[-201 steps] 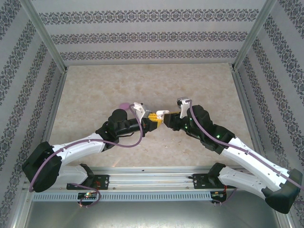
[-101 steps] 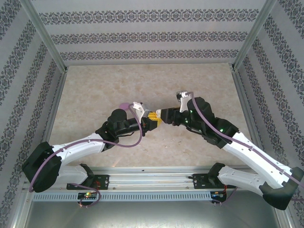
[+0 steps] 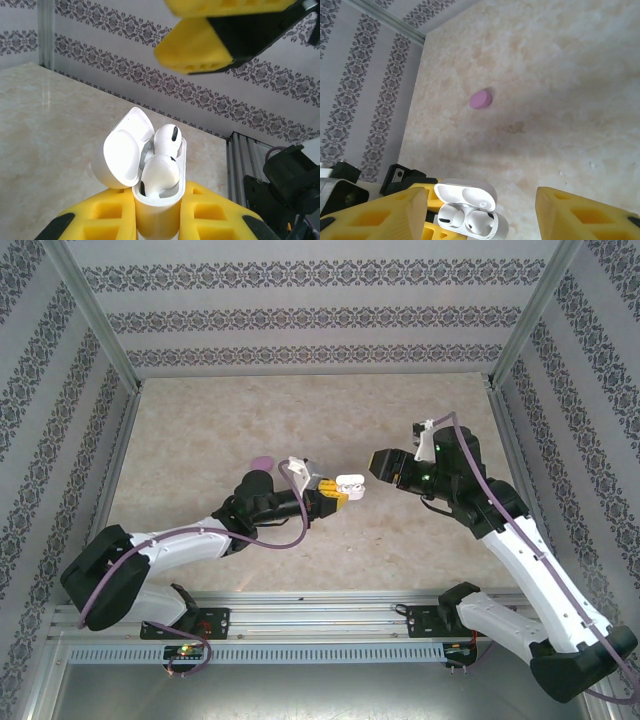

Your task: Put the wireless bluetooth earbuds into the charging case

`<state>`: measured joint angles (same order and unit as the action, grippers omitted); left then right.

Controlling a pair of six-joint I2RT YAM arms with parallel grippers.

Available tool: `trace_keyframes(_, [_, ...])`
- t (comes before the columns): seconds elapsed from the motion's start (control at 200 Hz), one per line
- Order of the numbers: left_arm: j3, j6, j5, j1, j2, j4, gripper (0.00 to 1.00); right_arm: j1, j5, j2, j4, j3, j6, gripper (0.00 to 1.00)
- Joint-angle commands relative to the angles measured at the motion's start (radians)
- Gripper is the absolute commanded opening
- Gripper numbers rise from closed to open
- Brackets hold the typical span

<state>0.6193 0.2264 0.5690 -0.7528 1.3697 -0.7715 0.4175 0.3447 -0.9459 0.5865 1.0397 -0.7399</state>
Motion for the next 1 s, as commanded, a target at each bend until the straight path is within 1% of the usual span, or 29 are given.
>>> trace_keyframes(0.0, [0.022, 0.002, 0.063, -0.012, 0.005, -0.097, 0.0, -0.043, 0.169, -0.015, -0.058, -0.052, -0.07, 0.56])
trace_keyframes(0.135, [0.033, -0.028, 0.081, -0.013, 0.014, -0.091, 0.0, -0.072, 0.273, -0.054, -0.115, -0.067, -0.092, 0.52])
trace_keyframes(0.29, [0.05, -0.048, 0.084, -0.006, 0.031, -0.08, 0.0, -0.072, 0.364, -0.104, -0.18, -0.079, -0.109, 0.49])
trace_keyframes(0.38, [0.061, -0.05, 0.092, 0.005, 0.045, -0.08, 0.0, -0.07, 0.424, -0.137, -0.218, -0.083, -0.114, 0.46])
trace_keyframes(0.49, [0.077, -0.046, 0.105, 0.025, 0.057, -0.081, 0.0, -0.064, 0.469, -0.171, -0.223, -0.064, -0.1, 0.41])
trace_keyframes(0.694, [0.089, -0.042, 0.123, 0.051, 0.063, -0.06, 0.0, -0.046, 0.519, -0.203, -0.222, -0.025, -0.059, 0.37])
trace_keyframes(0.834, [0.088, -0.017, 0.124, 0.059, 0.072, -0.066, 0.0, -0.034, 0.523, -0.212, -0.206, -0.014, -0.037, 0.35])
trace_keyframes(0.959, [0.089, 0.008, 0.138, 0.071, 0.066, -0.053, 0.0, -0.017, 0.53, -0.21, -0.214, 0.001, -0.004, 0.35])
trace_keyframes(0.994, [0.084, 0.011, 0.135, 0.076, 0.06, -0.048, 0.0, -0.012, 0.53, -0.207, -0.22, 0.007, 0.004, 0.37])
